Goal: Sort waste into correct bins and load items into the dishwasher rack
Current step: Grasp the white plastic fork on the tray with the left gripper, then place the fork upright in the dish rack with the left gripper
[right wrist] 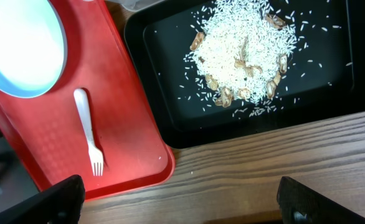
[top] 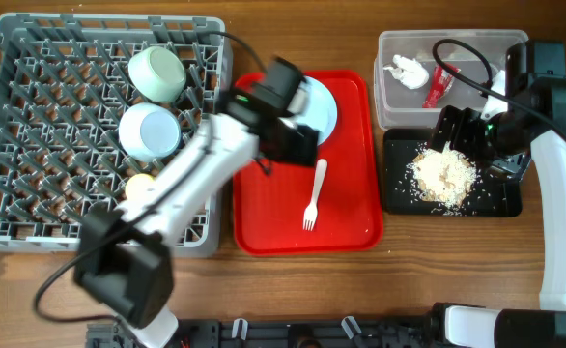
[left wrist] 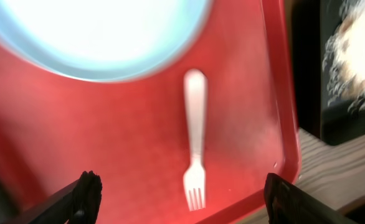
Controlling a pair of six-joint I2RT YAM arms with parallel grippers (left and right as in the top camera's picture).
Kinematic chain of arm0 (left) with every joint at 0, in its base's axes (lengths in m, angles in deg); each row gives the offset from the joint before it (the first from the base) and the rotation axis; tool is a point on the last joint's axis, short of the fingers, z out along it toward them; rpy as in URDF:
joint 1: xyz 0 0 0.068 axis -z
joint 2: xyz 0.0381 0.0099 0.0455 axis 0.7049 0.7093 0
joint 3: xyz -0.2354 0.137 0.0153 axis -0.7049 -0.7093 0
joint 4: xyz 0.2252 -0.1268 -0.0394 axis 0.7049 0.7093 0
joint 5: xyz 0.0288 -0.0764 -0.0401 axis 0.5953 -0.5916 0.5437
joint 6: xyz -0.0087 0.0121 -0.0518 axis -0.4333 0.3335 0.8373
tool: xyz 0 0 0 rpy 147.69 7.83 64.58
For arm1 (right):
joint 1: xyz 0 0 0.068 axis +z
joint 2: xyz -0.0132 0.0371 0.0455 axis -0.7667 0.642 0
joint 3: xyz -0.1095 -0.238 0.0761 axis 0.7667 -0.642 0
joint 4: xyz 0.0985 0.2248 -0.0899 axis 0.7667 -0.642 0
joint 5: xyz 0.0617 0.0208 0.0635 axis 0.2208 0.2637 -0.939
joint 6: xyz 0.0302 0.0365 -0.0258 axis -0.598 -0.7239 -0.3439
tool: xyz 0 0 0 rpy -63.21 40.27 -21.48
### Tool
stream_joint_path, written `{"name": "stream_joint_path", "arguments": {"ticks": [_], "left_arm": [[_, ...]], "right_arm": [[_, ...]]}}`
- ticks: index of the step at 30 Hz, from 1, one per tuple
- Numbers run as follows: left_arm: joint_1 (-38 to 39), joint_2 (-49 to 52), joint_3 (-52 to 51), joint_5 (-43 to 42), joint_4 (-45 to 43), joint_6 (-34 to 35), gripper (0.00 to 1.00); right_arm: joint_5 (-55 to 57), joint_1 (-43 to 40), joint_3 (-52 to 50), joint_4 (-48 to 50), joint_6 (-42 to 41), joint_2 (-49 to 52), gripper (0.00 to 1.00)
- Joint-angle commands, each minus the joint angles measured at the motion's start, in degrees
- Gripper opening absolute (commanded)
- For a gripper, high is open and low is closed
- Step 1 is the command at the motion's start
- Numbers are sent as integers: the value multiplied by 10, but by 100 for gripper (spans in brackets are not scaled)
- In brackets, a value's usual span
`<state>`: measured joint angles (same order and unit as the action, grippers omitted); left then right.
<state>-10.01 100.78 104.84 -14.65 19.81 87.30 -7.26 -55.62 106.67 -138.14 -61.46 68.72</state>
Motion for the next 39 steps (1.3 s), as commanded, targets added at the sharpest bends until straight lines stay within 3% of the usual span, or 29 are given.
{"name": "stream_joint_path", "arguments": {"ticks": [1, 7, 12, 16, 19, 30, 39], "left_arm": [[63, 64, 1, 44, -2, 24, 83], [106, 151, 1, 74, -18, 24, 81], [106, 198, 1, 74, -23, 24, 70], [106, 199, 1, 74, -20, 24, 26], [106, 199, 1, 74, -13, 24, 16], [110, 193, 1, 102, 28, 26, 9], [109, 91, 1, 116, 42, 26, 6]], "right_arm": [[8, -1, 6, 0, 0, -2, 100], [8, -1, 6, 0, 0, -2, 100], [8, -1, 6, 0, 0, -2, 100], [8, -1, 6, 0, 0, -2, 100], [7, -1, 6, 0, 0, -2, 100], [8, -1, 6, 0, 1, -2, 100], [8, -1, 6, 0, 1, -2, 100]]}}
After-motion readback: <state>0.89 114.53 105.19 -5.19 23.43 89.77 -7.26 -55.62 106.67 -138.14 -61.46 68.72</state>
